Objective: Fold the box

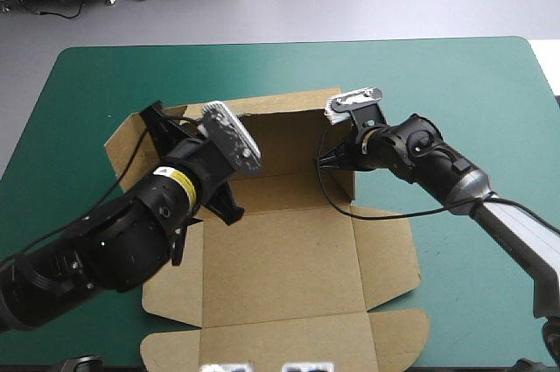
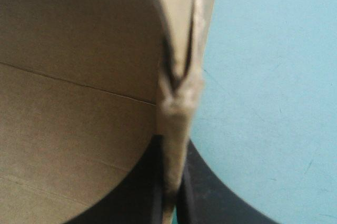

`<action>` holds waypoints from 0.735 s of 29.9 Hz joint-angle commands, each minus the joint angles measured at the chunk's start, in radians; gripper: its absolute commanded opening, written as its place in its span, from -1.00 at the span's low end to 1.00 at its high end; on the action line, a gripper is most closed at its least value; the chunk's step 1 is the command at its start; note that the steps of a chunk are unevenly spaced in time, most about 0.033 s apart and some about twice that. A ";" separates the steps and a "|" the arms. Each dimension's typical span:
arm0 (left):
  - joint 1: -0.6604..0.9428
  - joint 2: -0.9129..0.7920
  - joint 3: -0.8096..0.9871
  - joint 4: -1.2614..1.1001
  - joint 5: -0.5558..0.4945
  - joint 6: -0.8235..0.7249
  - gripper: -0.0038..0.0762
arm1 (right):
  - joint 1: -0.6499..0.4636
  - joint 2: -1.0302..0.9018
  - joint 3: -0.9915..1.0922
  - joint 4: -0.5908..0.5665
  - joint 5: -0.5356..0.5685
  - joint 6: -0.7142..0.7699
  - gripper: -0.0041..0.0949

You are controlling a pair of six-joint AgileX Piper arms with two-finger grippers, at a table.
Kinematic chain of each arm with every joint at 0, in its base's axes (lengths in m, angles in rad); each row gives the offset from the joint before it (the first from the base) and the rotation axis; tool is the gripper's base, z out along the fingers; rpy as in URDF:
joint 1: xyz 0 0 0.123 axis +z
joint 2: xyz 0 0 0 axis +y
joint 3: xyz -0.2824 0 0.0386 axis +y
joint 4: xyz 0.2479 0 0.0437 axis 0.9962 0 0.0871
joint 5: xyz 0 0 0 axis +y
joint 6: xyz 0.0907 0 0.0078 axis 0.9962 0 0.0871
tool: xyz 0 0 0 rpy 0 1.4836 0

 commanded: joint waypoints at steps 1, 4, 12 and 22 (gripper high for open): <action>0.127 -0.024 -0.060 0.033 0.035 0.015 -0.91 | -0.020 -0.021 -0.085 0.040 0.051 -0.071 -0.96; 0.305 -0.024 -0.088 -0.033 0.027 0.058 -0.91 | -0.042 -0.017 -0.123 0.083 0.132 -0.114 -0.96; 0.814 -0.022 -0.155 -0.331 -0.113 0.198 -0.91 | -0.122 -0.017 -0.230 0.168 0.372 -0.182 -0.96; 1.085 0.096 -0.155 -0.592 -0.132 0.281 -0.91 | -0.201 -0.004 -0.386 0.293 0.538 -0.223 -0.96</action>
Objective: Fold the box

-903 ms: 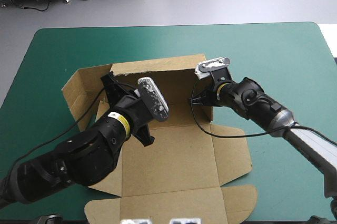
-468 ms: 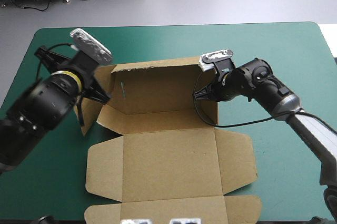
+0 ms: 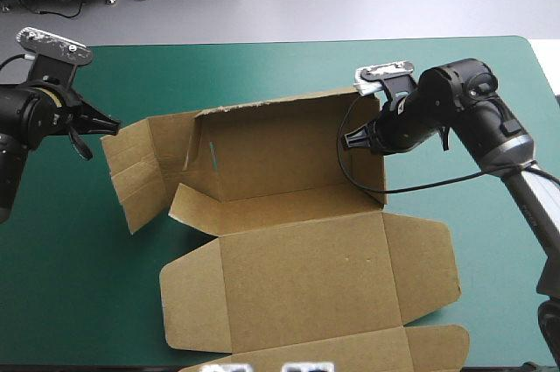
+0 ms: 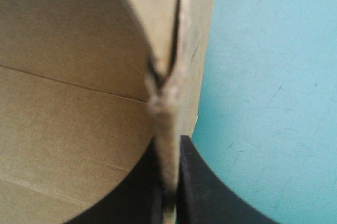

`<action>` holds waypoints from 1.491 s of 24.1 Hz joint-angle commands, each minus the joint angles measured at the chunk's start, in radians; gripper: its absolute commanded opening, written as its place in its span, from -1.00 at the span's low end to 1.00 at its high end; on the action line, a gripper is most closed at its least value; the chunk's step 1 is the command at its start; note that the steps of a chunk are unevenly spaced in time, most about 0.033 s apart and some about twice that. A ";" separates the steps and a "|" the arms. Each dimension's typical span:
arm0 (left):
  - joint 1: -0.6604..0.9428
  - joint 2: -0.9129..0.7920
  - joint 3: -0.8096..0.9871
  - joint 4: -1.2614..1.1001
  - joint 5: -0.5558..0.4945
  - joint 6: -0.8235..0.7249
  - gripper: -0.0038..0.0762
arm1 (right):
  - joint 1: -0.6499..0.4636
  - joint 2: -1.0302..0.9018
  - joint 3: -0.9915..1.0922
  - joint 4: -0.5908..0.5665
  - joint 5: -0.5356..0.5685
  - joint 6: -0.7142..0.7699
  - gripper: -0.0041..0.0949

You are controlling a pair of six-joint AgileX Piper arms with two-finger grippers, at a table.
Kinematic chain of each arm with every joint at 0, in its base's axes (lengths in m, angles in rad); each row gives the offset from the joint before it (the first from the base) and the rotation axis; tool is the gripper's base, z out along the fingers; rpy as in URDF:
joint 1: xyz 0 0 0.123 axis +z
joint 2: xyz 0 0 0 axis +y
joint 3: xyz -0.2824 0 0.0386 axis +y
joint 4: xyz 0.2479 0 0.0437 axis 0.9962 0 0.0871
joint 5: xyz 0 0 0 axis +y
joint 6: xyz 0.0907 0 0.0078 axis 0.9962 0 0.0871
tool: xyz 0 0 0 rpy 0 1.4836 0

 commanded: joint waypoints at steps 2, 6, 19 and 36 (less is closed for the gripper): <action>0.037 0.044 -0.030 -0.056 -0.055 0.017 -0.91 | -0.041 -0.013 -0.058 0.069 0.008 -0.028 -0.96; 0.038 0.085 -0.030 -0.022 -0.055 0.017 -0.91 | -0.051 0.042 -0.058 0.062 0.008 -0.034 -0.96; 0.038 0.090 -0.030 0.030 -0.070 -0.010 -0.91 | -0.051 0.235 -0.071 0.005 -0.144 -0.081 -0.92; 0.038 0.091 -0.030 -0.067 -0.061 0.010 -0.91 | -0.034 0.233 -0.280 -0.033 0.006 -0.057 0.27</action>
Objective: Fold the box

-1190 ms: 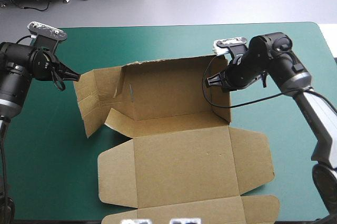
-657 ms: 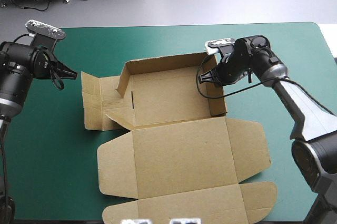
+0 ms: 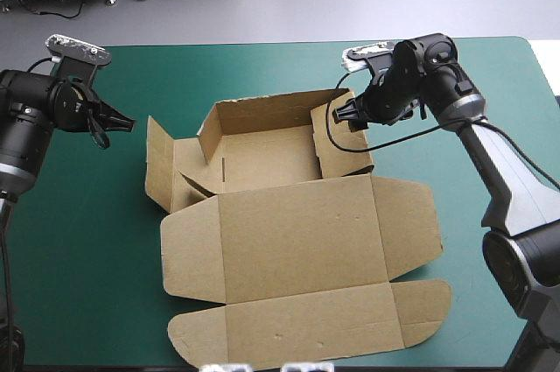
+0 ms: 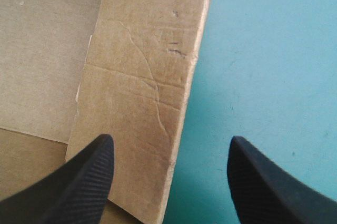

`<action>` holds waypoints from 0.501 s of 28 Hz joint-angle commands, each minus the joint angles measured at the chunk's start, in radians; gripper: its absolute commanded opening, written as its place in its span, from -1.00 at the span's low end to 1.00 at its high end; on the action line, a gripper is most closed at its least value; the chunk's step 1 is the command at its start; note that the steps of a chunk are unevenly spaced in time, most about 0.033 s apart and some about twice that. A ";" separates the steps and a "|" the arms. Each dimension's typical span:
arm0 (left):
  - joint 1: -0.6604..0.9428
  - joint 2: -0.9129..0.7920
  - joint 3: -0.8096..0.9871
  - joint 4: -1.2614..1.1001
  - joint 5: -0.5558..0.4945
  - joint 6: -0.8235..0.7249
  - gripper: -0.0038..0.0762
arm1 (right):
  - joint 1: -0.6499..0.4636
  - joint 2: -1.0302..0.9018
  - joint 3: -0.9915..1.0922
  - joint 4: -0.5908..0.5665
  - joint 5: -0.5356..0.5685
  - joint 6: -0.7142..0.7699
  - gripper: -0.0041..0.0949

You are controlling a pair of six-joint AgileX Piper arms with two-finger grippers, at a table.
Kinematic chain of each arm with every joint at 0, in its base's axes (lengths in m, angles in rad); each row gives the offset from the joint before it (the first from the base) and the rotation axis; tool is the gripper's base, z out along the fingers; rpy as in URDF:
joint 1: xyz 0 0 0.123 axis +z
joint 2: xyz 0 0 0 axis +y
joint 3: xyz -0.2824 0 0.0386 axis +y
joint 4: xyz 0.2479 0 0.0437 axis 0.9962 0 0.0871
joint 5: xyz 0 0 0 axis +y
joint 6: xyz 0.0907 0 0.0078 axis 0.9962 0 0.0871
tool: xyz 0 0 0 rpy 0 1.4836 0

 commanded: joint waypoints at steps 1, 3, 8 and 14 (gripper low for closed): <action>0.000 -0.033 -0.030 -0.014 -0.034 0.004 -0.91 | 0.026 -0.047 -0.035 -0.011 0.011 -0.002 0.27; 0.000 -0.033 -0.030 -0.014 -0.029 0.004 -0.91 | 0.051 -0.042 -0.035 -0.044 0.011 0.006 0.27; 0.000 -0.033 -0.030 -0.014 -0.019 0.004 -0.91 | 0.084 0.003 -0.035 -0.139 0.011 0.050 0.27; 0.000 -0.033 -0.030 -0.021 -0.018 0.004 -0.91 | 0.084 0.060 -0.036 -0.185 0.011 0.070 0.27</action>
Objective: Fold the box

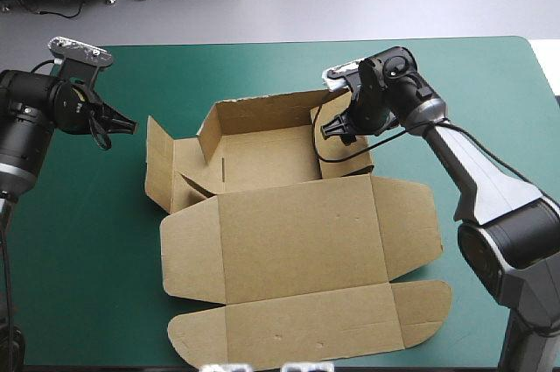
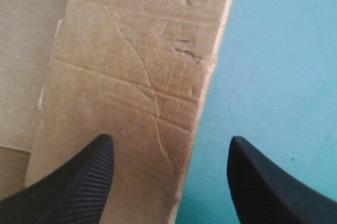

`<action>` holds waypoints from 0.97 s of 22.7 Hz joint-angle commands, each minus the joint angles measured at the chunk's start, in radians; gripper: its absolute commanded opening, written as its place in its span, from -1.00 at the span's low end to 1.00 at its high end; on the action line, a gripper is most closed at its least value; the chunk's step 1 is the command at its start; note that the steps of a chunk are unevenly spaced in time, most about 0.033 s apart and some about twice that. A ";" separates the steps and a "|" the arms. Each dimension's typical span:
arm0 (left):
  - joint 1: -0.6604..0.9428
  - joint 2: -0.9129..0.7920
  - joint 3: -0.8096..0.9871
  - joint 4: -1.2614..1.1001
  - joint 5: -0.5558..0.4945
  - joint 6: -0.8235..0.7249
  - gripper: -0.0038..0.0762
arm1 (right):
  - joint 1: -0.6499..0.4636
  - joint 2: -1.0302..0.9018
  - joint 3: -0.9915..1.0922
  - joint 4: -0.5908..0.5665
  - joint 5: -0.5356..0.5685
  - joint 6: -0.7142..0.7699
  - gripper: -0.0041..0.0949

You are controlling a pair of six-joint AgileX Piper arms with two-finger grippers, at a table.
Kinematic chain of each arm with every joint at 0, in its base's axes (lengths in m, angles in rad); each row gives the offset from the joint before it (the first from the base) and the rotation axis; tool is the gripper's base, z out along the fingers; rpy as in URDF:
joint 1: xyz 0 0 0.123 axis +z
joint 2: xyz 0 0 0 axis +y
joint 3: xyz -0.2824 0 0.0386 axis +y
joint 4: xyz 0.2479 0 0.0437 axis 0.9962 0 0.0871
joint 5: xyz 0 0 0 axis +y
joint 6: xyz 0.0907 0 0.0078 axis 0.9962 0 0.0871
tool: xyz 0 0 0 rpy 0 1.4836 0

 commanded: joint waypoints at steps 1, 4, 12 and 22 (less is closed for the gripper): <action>0.000 -0.033 -0.030 0.005 -0.036 -0.003 -0.91 | -0.002 -0.021 -0.034 -0.034 0.009 0.004 0.27; 0.000 -0.033 -0.030 0.005 -0.036 0.000 -0.91 | -0.002 0.024 -0.042 -0.030 0.002 0.026 0.27; 0.000 -0.033 -0.030 0.005 -0.035 0.002 -0.91 | -0.002 0.032 -0.042 -0.030 -0.009 0.035 -0.59; 0.011 -0.031 -0.030 -0.019 -0.025 0.004 -0.91 | -0.011 -0.033 -0.042 0.002 0.009 -0.006 -0.96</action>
